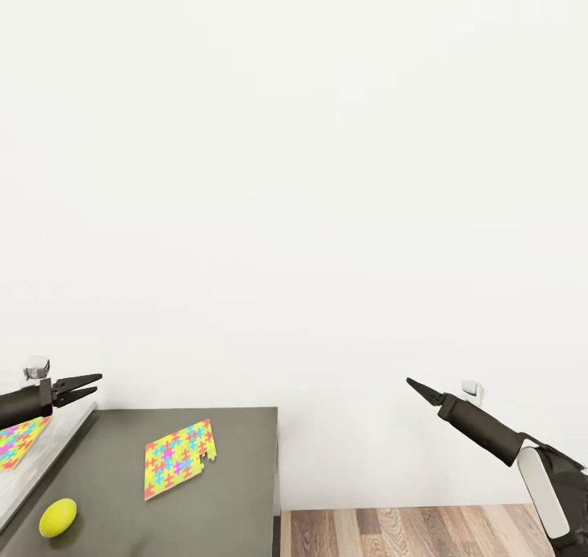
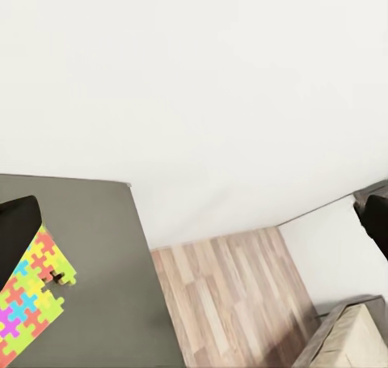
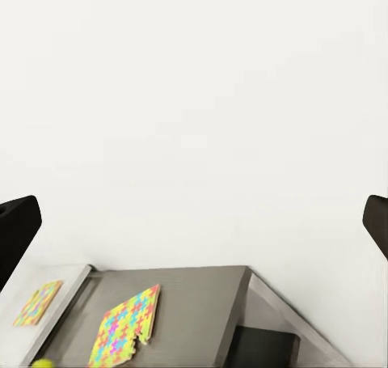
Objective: Put all the toys in the child's room - the three board games (two on the bed and one on the table), the two jigsaw puzzles on the table, and the tennis ball on the table - inside the toy box on the table in the child's room.
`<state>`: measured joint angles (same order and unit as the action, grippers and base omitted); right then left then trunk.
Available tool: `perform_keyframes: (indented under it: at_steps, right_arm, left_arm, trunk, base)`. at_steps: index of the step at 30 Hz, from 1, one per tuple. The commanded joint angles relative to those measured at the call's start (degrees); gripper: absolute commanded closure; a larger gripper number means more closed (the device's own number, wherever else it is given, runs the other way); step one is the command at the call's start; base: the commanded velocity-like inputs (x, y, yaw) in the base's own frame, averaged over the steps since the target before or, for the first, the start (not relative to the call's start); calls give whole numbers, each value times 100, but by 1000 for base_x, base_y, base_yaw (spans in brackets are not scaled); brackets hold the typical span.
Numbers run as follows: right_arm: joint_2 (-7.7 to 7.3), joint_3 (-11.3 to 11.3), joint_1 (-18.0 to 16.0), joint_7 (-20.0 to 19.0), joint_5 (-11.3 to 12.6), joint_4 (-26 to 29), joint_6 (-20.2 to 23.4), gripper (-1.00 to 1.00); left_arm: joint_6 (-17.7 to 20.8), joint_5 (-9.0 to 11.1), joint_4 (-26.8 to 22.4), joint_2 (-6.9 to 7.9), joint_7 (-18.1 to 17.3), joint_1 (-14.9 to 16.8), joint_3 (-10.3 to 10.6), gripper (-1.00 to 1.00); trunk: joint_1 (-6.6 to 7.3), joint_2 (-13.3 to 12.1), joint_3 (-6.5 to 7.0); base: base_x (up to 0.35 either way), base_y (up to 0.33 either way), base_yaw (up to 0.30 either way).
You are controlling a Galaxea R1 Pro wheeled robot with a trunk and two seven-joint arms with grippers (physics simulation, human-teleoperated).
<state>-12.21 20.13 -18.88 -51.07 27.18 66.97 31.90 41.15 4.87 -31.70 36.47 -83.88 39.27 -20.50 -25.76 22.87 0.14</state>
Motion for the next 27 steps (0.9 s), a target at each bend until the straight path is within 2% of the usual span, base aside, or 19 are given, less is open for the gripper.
perform_keyframes:
  at_steps: [1,7,12,13,14,16,17,20,21,25,26,27]
  right_arm:
    - [0,-84,-2,106,18,-1,46,-100]
    - [18,-380,-2,630,7,-63,41,-100]
    - [35,-668,-22,1195,17,-303,52,-100]
    - [35,-710,-27,1282,18,-338,61,-100]
    - [32,-771,-34,1415,25,-384,87,-100]
    - [28,-813,-38,1507,23,-418,131,-100]
    - [28,-846,-41,1569,15,-455,202,-100]
    - [27,-883,-40,1638,8,-517,343,-100]
    - [25,-901,-39,1691,1,-578,420,-100]
    - [6,-914,-34,1876,-6,-743,504,-100]
    - [2,-919,-32,2007,-10,-829,525,-100]
    - [2,-925,-31,2080,-12,-874,533,-100]
  left_arm:
    - [63,-1,-16,-51,69,2,11,-100]
    - [77,-4,-58,-328,608,4,108,-100]
    - [119,-4,-81,-672,1431,47,233,-100]
    - [127,-2,-89,-738,1627,57,254,-100]
    - [140,1,-110,-862,2028,79,287,-100]
    - [159,3,-145,-985,2437,104,309,-100]
    - [192,4,-179,-1102,2837,136,325,-100]
    - [281,9,-227,-1282,3412,189,338,-100]
    - [363,8,-264,-1412,3784,230,343,-100]
    - [544,6,-325,-1692,4523,334,349,-100]
    - [613,6,-342,-1816,4888,401,351,-100]
    - [643,6,-348,-1869,5064,435,351,-100]
  trunk:
    - [-2,4,-2]
    - [-2,4,-2]
    - [-2,4,-2]
    - [-2,4,-2]
    - [-2,4,-2]
    - [-2,4,-2]
    - [-2,4,-2]
    - [-2,4,-2]
    - [-2,4,-2]
    - [-2,4,-2]
    - [-2,4,-2]
    - [-2,4,-2]
  base:
    - [0,0,0]
    - [0,0,0]
    - [0,0,0]
    - [0,0,0]
    - [0,0,0]
    - [0,0,0]
    - [0,0,0]
    - [0,0,0]
    - [0,0,0]
    - [0,0,0]
    - [0,0,0]
    - [0,0,0]
